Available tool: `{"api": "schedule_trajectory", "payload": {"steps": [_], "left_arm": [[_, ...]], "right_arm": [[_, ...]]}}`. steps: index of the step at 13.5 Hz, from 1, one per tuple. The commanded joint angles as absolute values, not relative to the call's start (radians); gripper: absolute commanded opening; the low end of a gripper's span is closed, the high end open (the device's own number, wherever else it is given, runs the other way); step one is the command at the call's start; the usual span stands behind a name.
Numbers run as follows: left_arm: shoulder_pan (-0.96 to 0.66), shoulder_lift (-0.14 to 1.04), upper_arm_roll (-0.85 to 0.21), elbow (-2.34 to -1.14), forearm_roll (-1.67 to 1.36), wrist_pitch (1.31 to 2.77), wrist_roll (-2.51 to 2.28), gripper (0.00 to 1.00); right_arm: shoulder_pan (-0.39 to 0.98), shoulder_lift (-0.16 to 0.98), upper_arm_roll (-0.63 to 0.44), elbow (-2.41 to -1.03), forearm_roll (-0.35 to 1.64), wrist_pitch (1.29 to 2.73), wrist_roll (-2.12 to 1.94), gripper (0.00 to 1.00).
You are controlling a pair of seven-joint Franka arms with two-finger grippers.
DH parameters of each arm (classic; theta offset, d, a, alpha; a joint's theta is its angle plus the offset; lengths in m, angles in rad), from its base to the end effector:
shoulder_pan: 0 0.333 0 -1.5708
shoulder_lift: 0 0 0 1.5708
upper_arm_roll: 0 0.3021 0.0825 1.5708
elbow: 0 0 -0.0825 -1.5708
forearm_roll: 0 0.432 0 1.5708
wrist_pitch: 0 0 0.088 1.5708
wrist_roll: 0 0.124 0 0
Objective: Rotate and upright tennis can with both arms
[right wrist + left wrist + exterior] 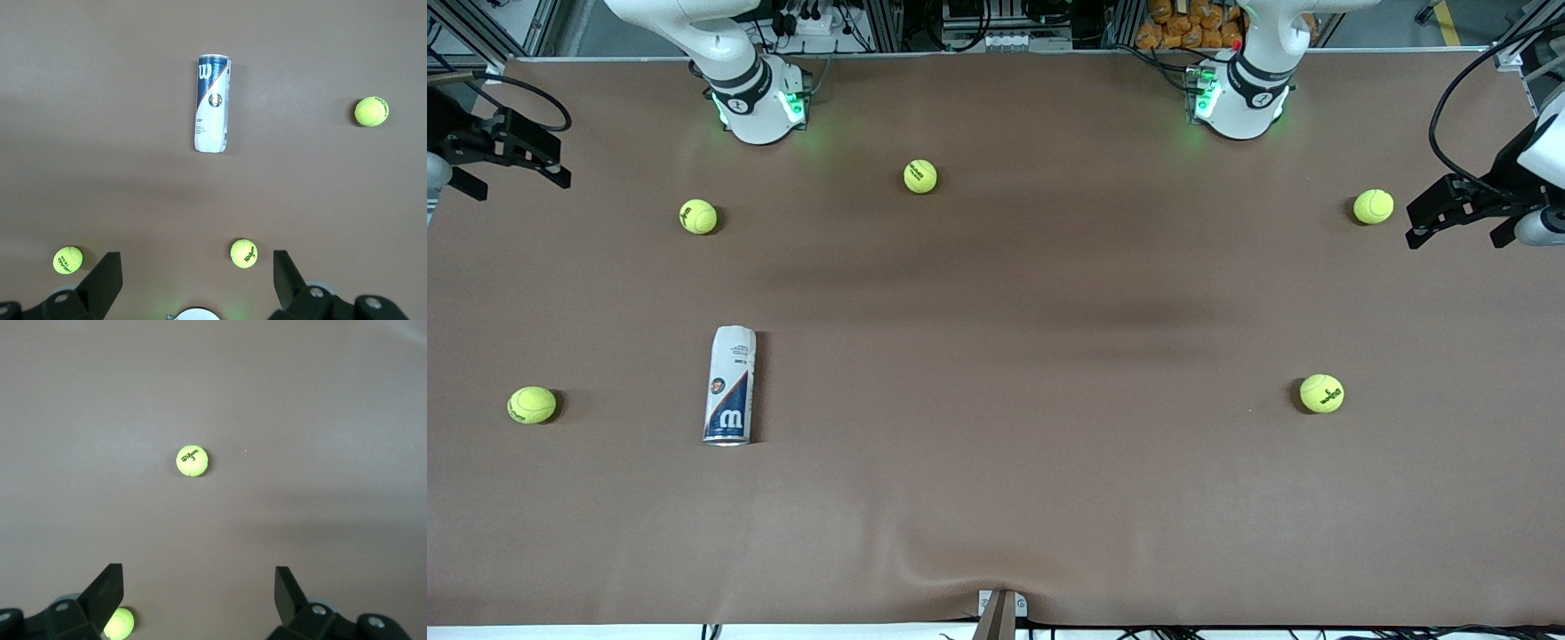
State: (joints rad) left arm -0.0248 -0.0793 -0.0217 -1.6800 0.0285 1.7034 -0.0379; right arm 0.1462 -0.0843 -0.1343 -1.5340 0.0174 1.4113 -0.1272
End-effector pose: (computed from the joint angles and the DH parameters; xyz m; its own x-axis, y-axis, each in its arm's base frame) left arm 0.5923 -0.0248 0.5959 0.9946 -0.0122 0.1035 -0.0096 -0.9996 -0.0263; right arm 0.5590 0.0057 0.6474 0.9892 0.1422 -0.0352 0.1411 -0.9894 -0.0333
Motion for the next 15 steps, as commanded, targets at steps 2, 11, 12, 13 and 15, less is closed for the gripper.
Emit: {"api": "schedule_trajectory", "payload": {"steps": [2,11,12,13,15], "left_arm": [[-0.015,-0.086,-0.032,-1.658,0.018,1.658,-0.052,1.00],[-0.015,-0.071,-0.032,-1.643,0.020,1.657,-0.051,1.00],[-0.015,-0.072,-0.032,-1.643,0.020,1.655,-0.052,1.00],[-0.015,-0.071,-0.032,-1.644,0.020,1.654,-0.052,1.00],[-0.017,-0.071,-0.032,-1.643,0.018,1.654,-0.054,1.00]], "right_arm": [[0.135,-0.100,-0.130,-1.534,0.029,1.404,-0.144,1.00],[0.144,-0.097,-0.126,-1.519,0.025,1.381,-0.135,1.00],[0.144,-0.094,-0.127,-1.519,0.025,1.359,-0.133,1.00],[0.140,-0.084,-0.129,-1.522,0.025,1.344,-0.133,1.00],[0.137,-0.052,-0.129,-1.531,0.025,1.341,-0.135,1.00]]}}
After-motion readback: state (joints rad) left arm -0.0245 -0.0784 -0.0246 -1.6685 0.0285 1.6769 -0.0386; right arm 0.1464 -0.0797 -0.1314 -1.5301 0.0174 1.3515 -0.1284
